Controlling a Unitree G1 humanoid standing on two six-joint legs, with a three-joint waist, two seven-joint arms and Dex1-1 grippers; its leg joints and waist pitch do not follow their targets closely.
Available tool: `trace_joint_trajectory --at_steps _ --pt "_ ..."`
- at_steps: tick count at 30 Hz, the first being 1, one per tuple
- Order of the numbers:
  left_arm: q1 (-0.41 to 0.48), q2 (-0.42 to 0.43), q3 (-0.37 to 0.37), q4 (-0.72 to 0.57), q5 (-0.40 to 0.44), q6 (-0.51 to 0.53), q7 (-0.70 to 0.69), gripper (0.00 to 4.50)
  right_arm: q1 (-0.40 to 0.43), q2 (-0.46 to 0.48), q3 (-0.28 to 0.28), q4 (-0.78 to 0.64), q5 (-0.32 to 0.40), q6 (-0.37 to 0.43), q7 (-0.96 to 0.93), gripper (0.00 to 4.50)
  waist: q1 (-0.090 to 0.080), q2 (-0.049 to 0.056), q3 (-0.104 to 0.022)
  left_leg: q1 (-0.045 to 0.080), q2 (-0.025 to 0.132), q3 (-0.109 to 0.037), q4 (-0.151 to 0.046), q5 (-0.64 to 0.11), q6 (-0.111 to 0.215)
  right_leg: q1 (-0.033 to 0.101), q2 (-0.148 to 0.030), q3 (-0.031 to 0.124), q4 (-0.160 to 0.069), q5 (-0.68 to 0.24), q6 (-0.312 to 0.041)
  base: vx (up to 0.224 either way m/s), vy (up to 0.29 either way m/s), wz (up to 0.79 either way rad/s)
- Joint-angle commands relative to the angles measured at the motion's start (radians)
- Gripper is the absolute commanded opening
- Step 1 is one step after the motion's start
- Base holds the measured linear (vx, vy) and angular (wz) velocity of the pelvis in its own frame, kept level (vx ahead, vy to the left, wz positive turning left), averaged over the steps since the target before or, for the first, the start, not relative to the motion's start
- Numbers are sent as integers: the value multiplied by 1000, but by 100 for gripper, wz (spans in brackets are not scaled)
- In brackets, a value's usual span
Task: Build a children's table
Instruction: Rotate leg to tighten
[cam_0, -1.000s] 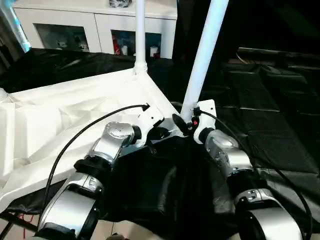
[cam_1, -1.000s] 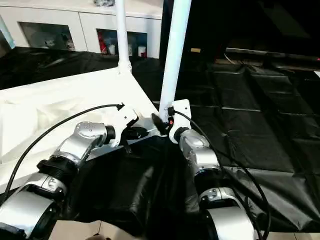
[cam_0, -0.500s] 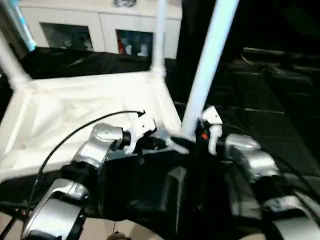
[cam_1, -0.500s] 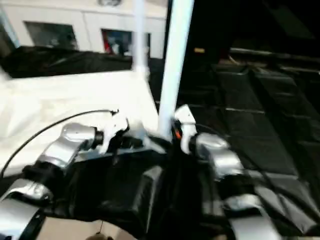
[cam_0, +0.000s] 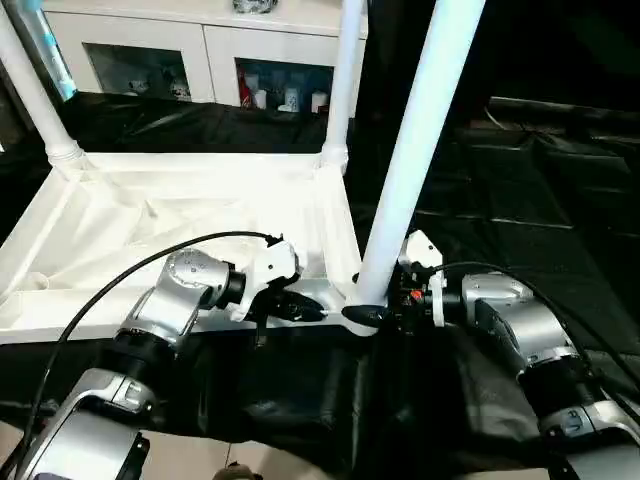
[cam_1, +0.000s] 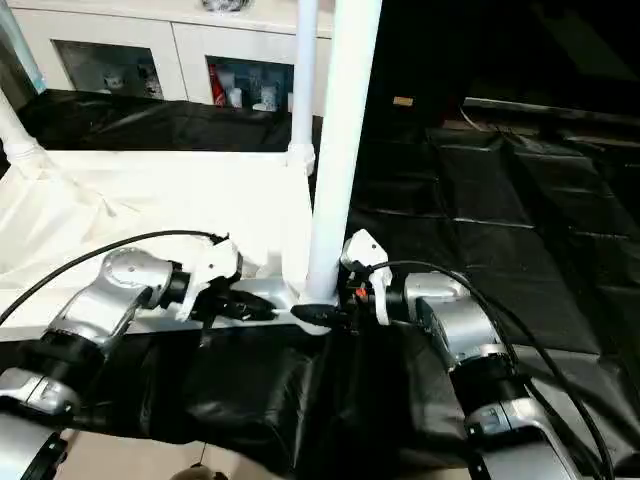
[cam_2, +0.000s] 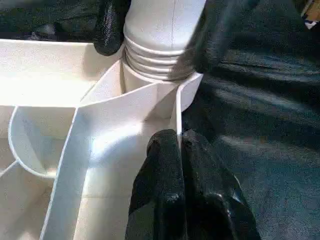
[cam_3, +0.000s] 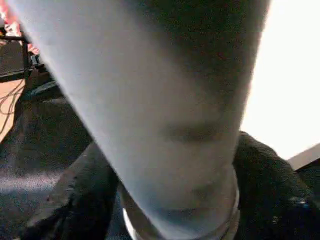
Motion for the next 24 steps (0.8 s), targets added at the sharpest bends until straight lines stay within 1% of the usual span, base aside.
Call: trace_joint_trajectory --at_steps 1,3,6,7,8,9,10,11,12,13,14,15,16,17,18,19,20,21,22,23,24 --pt "-12 -37 -1 -52 -36 5 7 0 10 26 22 -28 25 16 5 287 -3 -3 -67 8 44 -6 -65 -260 28 50 -63 55 -73 -321 -193 0 0 0" --pt "-12 -41 1 -51 -37 7 13 0 12 31 18 -28 26 17 -3 282 -2 -1 -67 8 44 -7 -65 -253 29 50 -64 55 -74 -323 -190 0 0 0" --pt "-24 -85 24 -39 -56 40 76 0 9 95 -23 9 12 13 -145 272 -6 0 -66 8 44 -8 -67 -259 19 48 -64 55 -74 -327 -187 0 0 0" --pt "-33 -99 28 -26 -51 45 106 0 3 117 -37 31 3 8 -201 270 -10 1 -65 9 42 -9 -67 -270 9 45 -65 55 -76 -346 -185 0 0 0" --pt "-53 -126 34 9 -28 42 175 0 -18 161 -68 91 -18 -7 -333 269 -14 -1 -65 7 39 -12 -69 -280 -2 49 -66 53 -79 -380 -173 0 0 0" --pt "-58 -133 35 18 -22 38 194 0 -24 171 -76 106 -23 -9 -366 269 -18 0 -66 6 39 -12 -69 -281 -7 47 -65 53 -79 -387 -168 0 0 0" --pt "-70 -148 41 37 -12 40 233 0 -38 191 -94 140 -30 -10 -436 269 -25 0 -65 9 38 -14 -69 -293 -16 45 -66 52 -82 -403 -163 0 0 0" --pt "-80 -160 46 52 -6 43 262 0 -48 206 -109 167 -35 -17 -492 268 -33 0 -64 10 37 -14 -68 -302 -18 43 -65 52 -85 -418 -159 0 0 0" --pt "-80 -160 46 52 -6 43 262 0 -48 206 -109 167 -35 -17 -492 268 -36 1 -64 11 36 -14 -67 -310 -17 42 -65 51 -87 -427 -158 0 0 0" --pt "-110 -190 54 97 11 43 340 0 -71 240 -144 224 -35 -34 -610 268 -38 0 -64 10 36 -13 -66 -308 -11 43 -66 52 -89 -431 -154 0 0 0" --pt "-125 -205 57 118 20 45 376 0 -83 259 -165 250 -28 -36 -671 267 -39 -2 -66 13 35 -13 -65 -308 -9 41 -65 52 -90 -431 -151 0 0 0" --pt "-131 -212 59 126 23 47 393 0 -87 267 -174 259 -26 -38 -695 267 -38 0 -67 10 34 -12 -65 -292 -5 43 -65 53 -87 -411 -155 0 0 0" --pt "-142 -224 63 139 29 50 425 0 -95 283 -191 274 -24 -43 -737 267 -39 -1 -67 8 35 -12 -66 -284 -3 44 -64 54 -86 -398 -156 0 0 0" --pt "-162 -250 70 162 40 56 487 0 -113 319 -217 302 -23 -67 -818 267 -38 1 -69 11 36 -11 -65 -276 -2 42 -64 55 -83 -369 -163 0 0 0" --pt "-167 -257 72 169 41 55 505 0 -117 332 -220 306 -28 -76 -838 267 -38 1 -69 9 36 -11 -65 -264 -3 45 -63 54 -80 -342 -171 0 0 0" --pt "-168 -263 70 168 39 48 501 0 -118 339 -208 304 -43 -99 -839 267 -37 1 -71 9 37 -10 -65 -257 -1 46 -63 54 -77 -322 -176 0 0 0" --pt "-166 -264 67 164 37 44 492 0 -116 340 -195 300 -53 -121 -823 267 -36 0 -72 7 36 -8 -63 -239 9 48 -62 55 -74 -276 -188 0 0 0" --pt "-165 -268 67 165 38 37 484 0 -117 344 -186 303 -62 -150 -804 302 -35 0 -72 6 35 -6 -63 -231 16 49 -62 55 -73 -262 -191 0 0 0" --pt "-161 -268 67 161 38 32 475 0 -116 347 -191 299 -47 -153 -771 323 -35 -1 -73 4 34 -5 -61 -215 28 52 -62 55 -69 -233 -199 0 0 0" --pt "-156 -265 64 156 38 24 462 0 -116 350 -199 294 -29 -148 -748 337 -35 2 -73 3 34 -5 -61 -208 38 55 -60 55 -69 -217 -204 0 0 0" --pt "-152 -262 61 156 36 12 448 0 -118 353 -211 292 -1 -137 -719 339 -33 1 -73 2 34 -5 -60 -204 47 57 -61 55 -67 -213 -208 0 0 0"
